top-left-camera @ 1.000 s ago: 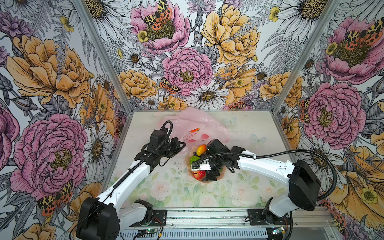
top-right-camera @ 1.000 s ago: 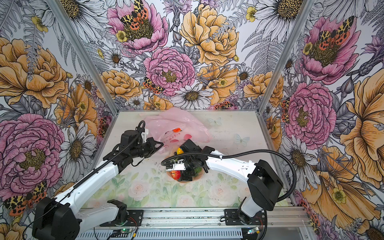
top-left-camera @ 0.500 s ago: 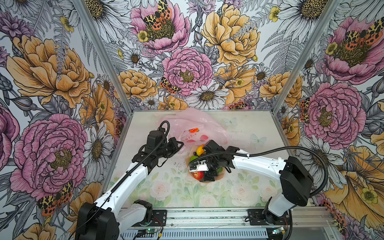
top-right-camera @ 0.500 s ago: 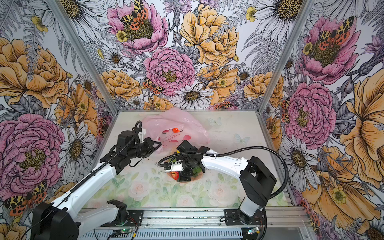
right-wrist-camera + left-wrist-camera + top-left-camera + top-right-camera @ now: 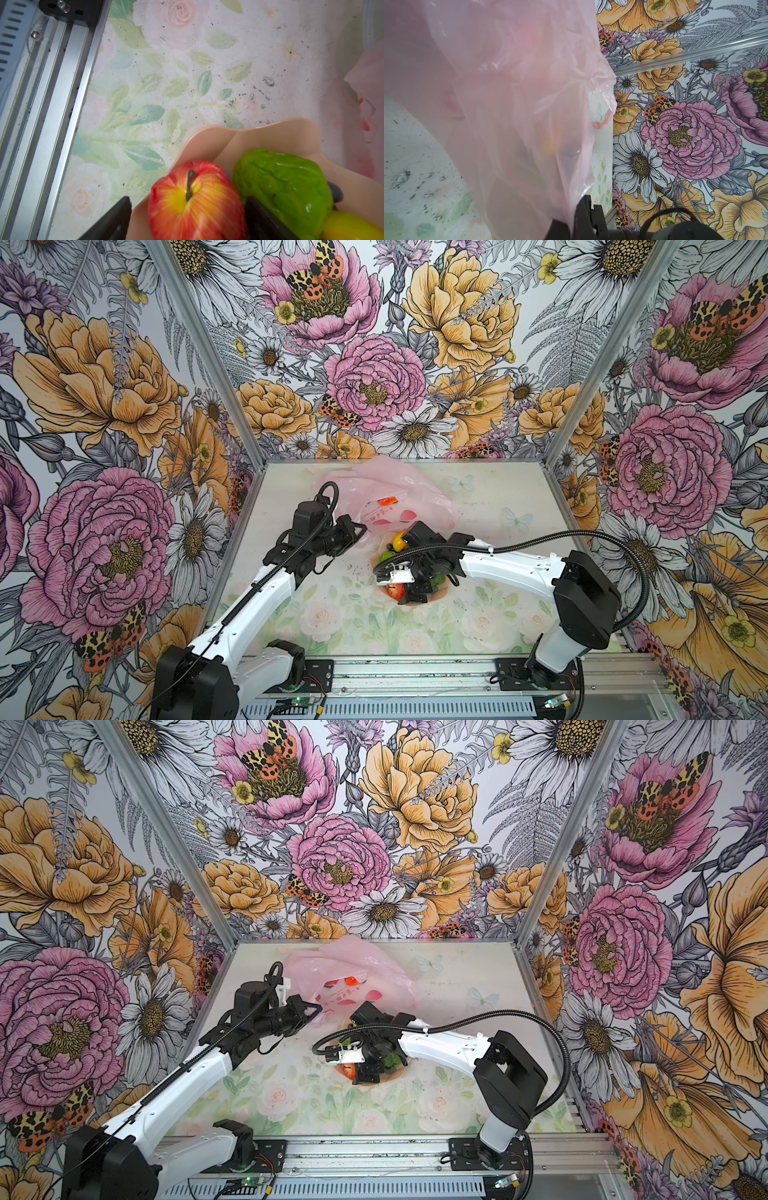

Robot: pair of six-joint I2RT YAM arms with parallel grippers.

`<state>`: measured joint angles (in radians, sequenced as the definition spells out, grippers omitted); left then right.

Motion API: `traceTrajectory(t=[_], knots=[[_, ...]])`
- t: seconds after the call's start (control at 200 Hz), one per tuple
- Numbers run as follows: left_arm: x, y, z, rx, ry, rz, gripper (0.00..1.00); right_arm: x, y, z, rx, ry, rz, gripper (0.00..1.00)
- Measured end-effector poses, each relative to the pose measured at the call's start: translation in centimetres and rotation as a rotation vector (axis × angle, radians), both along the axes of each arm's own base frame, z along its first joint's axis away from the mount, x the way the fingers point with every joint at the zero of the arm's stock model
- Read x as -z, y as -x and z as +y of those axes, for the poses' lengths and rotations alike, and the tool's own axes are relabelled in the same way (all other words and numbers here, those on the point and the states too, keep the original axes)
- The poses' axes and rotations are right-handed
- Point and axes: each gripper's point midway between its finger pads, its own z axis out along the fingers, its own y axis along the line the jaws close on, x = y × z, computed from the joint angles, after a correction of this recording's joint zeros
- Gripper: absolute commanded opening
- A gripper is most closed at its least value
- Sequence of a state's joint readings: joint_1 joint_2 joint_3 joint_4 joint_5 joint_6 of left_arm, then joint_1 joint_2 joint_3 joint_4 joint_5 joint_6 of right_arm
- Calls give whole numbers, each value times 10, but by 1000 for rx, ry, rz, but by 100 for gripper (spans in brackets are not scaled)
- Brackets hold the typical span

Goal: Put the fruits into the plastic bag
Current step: 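Lower the right gripper around the red apple nearest the robot, then close the right gripper on the red apple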

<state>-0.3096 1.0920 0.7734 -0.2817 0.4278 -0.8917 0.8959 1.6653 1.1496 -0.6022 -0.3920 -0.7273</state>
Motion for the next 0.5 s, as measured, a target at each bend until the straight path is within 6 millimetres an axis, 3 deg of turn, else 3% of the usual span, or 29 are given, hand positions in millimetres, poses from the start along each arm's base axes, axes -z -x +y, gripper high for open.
traceTrajectory(t=[0.5], knots=[[0,0,0,0,0,1,0,0,0,0,-4,3,-6,51]])
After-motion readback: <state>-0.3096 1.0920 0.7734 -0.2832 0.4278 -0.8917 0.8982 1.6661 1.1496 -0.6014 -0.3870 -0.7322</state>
